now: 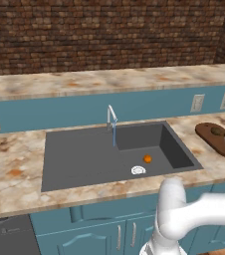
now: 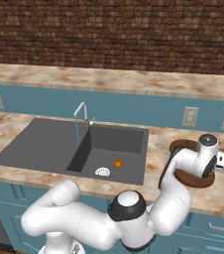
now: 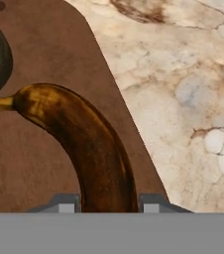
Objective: Pick the tangerine, banana, kiwi from the sink and place them on the cutting board to airdry. Then turn off the sink faucet.
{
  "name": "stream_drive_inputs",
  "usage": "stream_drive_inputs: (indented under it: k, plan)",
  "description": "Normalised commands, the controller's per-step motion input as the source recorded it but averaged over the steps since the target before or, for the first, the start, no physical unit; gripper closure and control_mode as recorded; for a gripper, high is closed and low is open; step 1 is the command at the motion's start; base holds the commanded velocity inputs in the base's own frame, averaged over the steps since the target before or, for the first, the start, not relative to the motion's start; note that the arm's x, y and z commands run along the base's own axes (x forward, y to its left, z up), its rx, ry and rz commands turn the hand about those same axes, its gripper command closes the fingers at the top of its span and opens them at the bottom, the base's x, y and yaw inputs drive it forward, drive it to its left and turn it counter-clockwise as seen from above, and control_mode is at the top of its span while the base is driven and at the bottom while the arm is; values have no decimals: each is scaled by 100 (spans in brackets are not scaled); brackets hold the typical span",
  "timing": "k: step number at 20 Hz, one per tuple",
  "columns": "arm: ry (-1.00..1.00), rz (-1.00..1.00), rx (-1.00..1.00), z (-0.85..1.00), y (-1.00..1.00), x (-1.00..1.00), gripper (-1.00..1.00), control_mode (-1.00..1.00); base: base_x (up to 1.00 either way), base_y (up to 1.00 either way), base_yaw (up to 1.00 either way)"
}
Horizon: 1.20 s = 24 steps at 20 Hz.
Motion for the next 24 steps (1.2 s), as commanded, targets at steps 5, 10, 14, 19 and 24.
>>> stream_drive_inputs:
  k: [5,10,14,19,24]
  plan:
    - [2,0,0,2,-1,-6,-100,-100,0,0,0]
    - [6,0,0,23,2,-9,-100,-100,0,0,0]
    - [2,0,0,40,24,-25,-100,-100,0,0,0]
    - [-12,3,-2,32,49,-57,-100,-100,0,0,0]
    - [-25,4,-10,27,67,-83,-100,-100,0,0,0]
